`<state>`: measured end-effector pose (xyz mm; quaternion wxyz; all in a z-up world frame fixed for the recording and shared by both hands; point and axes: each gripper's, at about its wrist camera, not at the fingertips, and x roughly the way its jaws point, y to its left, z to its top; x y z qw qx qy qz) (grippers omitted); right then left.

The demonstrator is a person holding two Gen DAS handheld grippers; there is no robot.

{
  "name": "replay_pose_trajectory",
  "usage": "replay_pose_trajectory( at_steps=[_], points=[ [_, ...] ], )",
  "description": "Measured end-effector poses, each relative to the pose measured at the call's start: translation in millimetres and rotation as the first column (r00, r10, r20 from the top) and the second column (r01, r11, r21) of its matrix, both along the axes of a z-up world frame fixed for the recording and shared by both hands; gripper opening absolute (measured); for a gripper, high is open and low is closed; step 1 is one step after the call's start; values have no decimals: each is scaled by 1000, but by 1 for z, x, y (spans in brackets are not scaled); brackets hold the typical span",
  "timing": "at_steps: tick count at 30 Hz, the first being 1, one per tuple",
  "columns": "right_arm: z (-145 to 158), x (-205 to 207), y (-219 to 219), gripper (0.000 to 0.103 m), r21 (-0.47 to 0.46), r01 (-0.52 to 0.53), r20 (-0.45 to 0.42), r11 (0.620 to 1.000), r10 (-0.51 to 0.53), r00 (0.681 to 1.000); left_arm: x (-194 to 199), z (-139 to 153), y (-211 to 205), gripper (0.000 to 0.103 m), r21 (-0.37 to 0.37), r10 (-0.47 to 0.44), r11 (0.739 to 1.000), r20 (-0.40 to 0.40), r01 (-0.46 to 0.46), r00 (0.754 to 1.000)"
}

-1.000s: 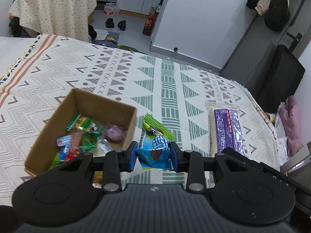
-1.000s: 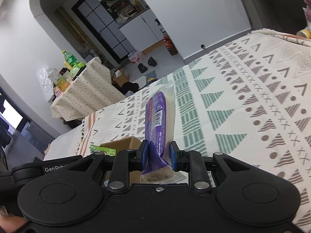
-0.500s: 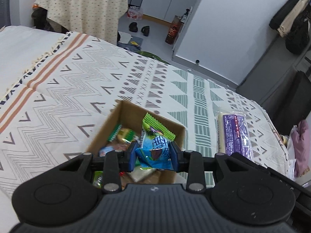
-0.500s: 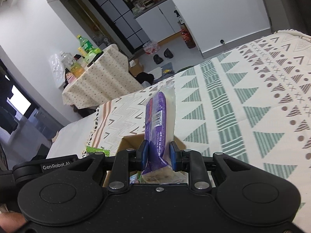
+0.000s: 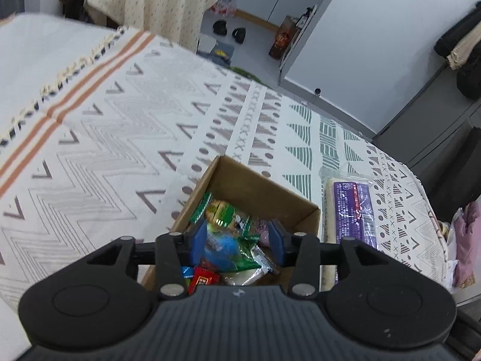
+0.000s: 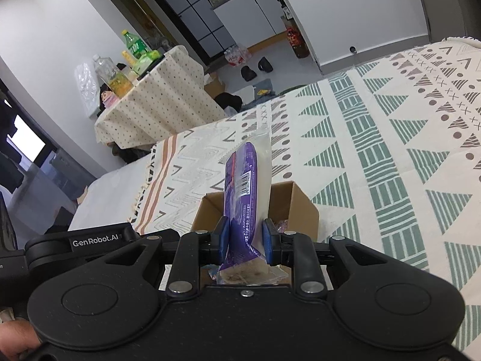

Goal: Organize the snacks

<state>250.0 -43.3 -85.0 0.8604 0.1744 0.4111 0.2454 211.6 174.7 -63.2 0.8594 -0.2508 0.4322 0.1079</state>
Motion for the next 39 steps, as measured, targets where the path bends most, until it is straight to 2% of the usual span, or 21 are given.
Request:
replay_pose_trajectory(
  at_steps=[6,10,19,23,27,30,35,39],
  points=[
    [-3,4,9,23,0,22,-16,1000,-22,1000,-2,0,10,54,20,-3,1000,-6,3,1000],
    [-6,5,14,34,-10,37,-38,999,-37,999,-5,2,15,58,34,-2,999,-7,2,1000],
    [-1,-2,1,36,-22,41,-52,999,-42,998,-14,8,11,73,57,-21,998,-12,22,1000],
    [2,-8,-10,39,-40,40,-54,998,-42,998,-17,12,0,76,84,-41,996,-14,42,999],
    [5,-16,-20,44,-54,42,-52,998,-45,998,-21,15,-12,78,95,-61,994,-29,63,998],
    [9,-21,-29,49,-58,46,-47,997,-48,998,-26,18,-21,84,111,-71,991,-37,75,997],
    [18,-31,-47,55,-61,53,-30,997,-55,998,-33,24,-38,84,125,-108,986,-40,112,993],
    [25,-40,-60,68,-70,69,-7,995,-70,998,-41,30,-52,91,137,-128,982,-38,132,991]
  ],
)
